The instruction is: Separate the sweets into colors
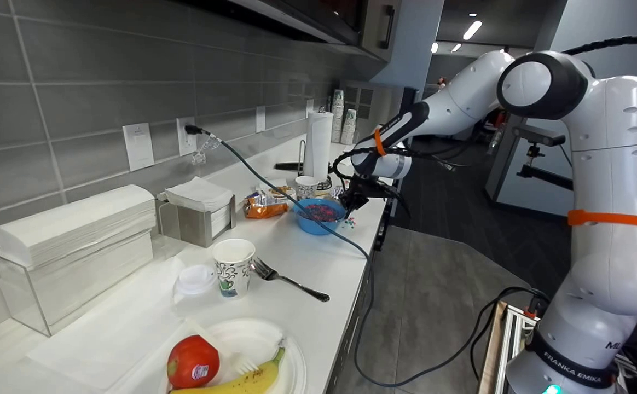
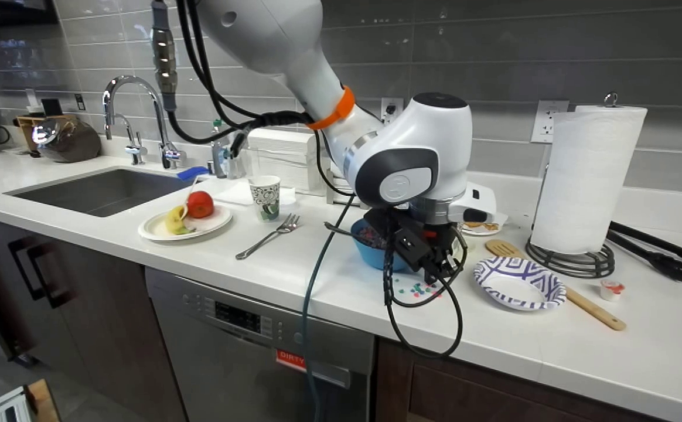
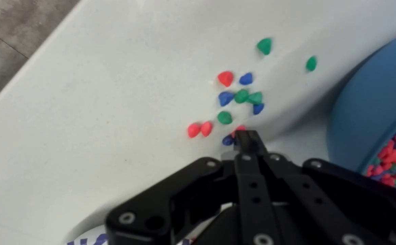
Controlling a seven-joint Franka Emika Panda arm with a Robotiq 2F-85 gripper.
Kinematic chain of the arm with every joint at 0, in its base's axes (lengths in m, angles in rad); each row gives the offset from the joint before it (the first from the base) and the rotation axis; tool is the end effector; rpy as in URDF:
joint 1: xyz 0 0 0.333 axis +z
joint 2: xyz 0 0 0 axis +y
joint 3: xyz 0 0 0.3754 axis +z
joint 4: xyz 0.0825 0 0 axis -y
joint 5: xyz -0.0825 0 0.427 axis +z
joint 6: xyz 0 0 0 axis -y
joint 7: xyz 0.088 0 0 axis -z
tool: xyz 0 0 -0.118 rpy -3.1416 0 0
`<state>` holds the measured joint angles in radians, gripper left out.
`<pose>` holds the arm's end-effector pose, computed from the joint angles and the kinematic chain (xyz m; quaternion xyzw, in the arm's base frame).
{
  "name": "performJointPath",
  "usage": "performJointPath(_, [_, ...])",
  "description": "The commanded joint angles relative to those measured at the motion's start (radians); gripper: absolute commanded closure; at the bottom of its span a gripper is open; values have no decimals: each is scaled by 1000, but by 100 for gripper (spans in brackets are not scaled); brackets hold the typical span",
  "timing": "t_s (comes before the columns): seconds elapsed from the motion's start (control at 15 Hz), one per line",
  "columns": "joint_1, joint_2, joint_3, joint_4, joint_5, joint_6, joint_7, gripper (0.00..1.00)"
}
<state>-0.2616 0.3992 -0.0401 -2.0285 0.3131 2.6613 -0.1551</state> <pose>0.6437 -0.2065 0.2832 -0.9700 0.1980 -0.1313 0.0518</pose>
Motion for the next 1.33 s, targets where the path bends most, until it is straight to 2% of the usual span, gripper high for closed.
performJointPath(0.0, [-37, 33, 40, 17, 57, 47, -55, 100])
performJointPath(0.2, [-56, 45, 58, 27, 70, 82, -83, 100])
performJointPath(0.47, [-49, 55, 35, 29, 24, 113, -58, 100])
performJointPath(0.93, [-20, 44, -21, 24, -41, 78, 15, 100])
performJointPath(1.27, [-16, 30, -28, 22, -65, 55, 48, 100])
